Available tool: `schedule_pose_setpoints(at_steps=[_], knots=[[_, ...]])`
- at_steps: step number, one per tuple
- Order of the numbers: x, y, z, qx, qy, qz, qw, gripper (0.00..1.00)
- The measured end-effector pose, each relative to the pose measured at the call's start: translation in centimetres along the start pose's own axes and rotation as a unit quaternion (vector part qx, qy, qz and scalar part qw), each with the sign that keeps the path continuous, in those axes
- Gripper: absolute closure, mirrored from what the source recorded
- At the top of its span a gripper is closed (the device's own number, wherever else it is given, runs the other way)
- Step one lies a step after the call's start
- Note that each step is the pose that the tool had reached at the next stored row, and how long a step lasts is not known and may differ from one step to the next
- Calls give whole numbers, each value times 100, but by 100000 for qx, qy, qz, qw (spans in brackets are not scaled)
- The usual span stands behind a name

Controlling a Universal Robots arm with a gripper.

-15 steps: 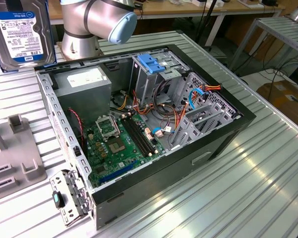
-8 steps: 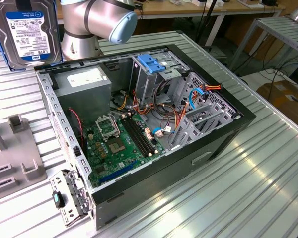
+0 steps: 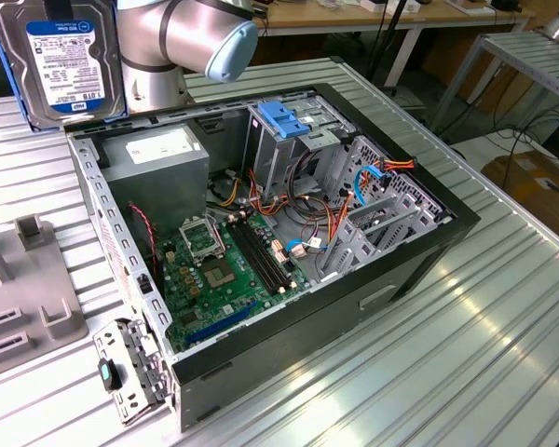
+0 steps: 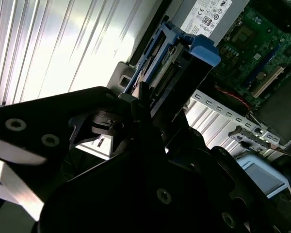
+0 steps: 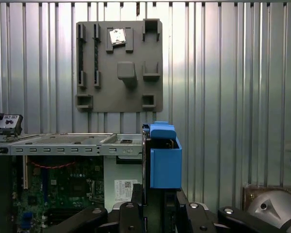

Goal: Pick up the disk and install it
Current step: 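Pick up the disk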

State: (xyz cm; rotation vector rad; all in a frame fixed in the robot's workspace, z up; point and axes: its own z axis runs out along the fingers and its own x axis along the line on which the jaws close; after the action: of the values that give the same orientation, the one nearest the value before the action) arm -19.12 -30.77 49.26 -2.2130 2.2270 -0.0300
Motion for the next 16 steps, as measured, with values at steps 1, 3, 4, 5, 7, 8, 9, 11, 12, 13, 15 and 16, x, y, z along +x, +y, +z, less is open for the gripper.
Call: schedule_pose_setpoints(at_steps=[1, 3, 4, 5, 7, 8, 9, 11, 12, 13, 15, 16], knots=[[0, -19, 0, -3, 2, 2, 100000, 65], [0, -48, 0, -2, 2, -3, 100000, 65], [0, -64, 1, 1, 1, -2, 100000, 65], [0, -85, 1, 3, 0, 0, 100000, 65], [-1, -122, 2, 0, 1, 2, 100000, 65], [-1, -137, 2, -3, 2, 4, 100000, 65], [-1, -175, 3, 3, -2, -3, 100000, 65], [-2, -230, 3, -3, 1, -3, 100000, 65], [-1, -245, 3, -2, 1, -3, 100000, 65], [-2, -272, 4, 0, 1, 1, 100000, 65], [-2, -307, 5, 1, -1, 2, 100000, 65], [-2, -328, 5, 2, -1, 2, 100000, 65]])
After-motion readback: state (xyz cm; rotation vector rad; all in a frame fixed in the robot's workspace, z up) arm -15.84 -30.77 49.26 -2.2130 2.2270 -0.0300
